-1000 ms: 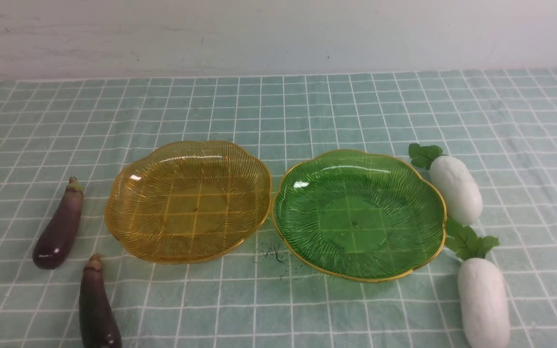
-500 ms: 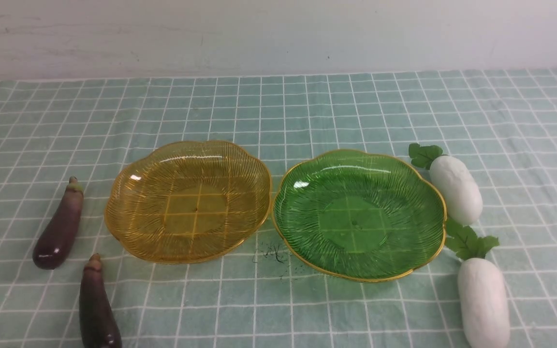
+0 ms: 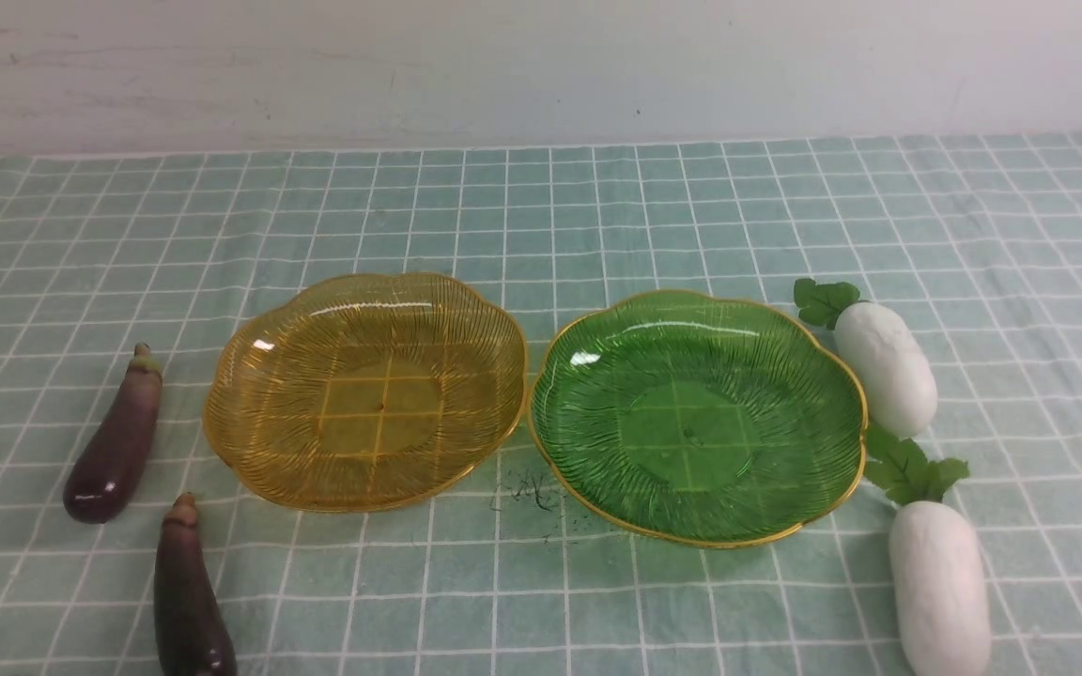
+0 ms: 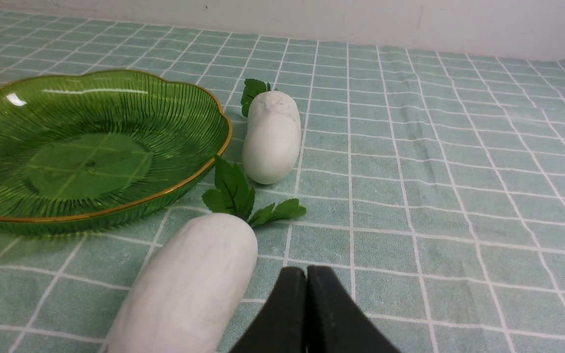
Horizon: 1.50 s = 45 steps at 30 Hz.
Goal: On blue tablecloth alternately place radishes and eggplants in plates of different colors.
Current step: 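Place the white radish on the plate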
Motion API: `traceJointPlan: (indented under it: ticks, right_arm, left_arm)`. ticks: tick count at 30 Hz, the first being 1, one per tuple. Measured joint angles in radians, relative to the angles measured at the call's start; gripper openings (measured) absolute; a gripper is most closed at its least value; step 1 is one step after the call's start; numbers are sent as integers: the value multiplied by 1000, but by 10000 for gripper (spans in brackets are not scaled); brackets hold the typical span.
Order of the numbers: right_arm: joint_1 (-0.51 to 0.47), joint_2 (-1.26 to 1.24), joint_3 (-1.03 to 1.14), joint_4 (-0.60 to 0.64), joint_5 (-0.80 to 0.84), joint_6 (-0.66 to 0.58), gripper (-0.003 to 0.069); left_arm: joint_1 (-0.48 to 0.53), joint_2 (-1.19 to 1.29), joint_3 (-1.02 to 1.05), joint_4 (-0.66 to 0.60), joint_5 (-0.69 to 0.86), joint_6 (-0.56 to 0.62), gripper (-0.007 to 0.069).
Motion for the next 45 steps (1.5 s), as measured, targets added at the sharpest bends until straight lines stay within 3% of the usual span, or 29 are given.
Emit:
traceJointPlan:
  ticks: [9, 11, 15, 18, 22, 26, 33, 35, 37, 40, 45]
  right_arm:
    - [0, 0, 3, 18, -24, 5, -15]
    - [0, 0, 7, 104, -45, 55, -15]
    - [0, 0, 10, 389, -63, 219, -15]
    - [0, 0, 10, 534, -64, 276, -15]
    - [0, 0, 10, 607, -75, 291, -15]
    - [0, 0, 5, 622, -82, 280, -15]
    - [0, 32, -191, 512, -41, 126, -15]
    - [0, 140, -300, 402, 75, 84, -15]
    - [0, 195, -333, 365, 141, 78, -15]
    - [0, 468, -442, 266, 401, 73, -15]
    - [0, 698, -523, 251, 451, 67, -8]
  left_arm:
    - [0, 0, 0, -38, 0, -20, -6]
    - [0, 0, 0, -157, 0, -95, -6]
    - [0, 0, 1, -516, 5, -277, -6]
    - [0, 0, 1, -770, 4, -365, -6]
    - [0, 0, 1, -919, -12, -387, -6]
    - [0, 0, -3, -951, -22, -371, -6]
    - [0, 39, -193, -947, 29, -102, -6]
    - [0, 158, -284, -903, 140, 3, -6]
    - [0, 214, -308, -875, 206, 28, -6]
    - [0, 431, -356, -749, 433, 78, -6]
    - [0, 670, -401, -618, 545, 86, -6]
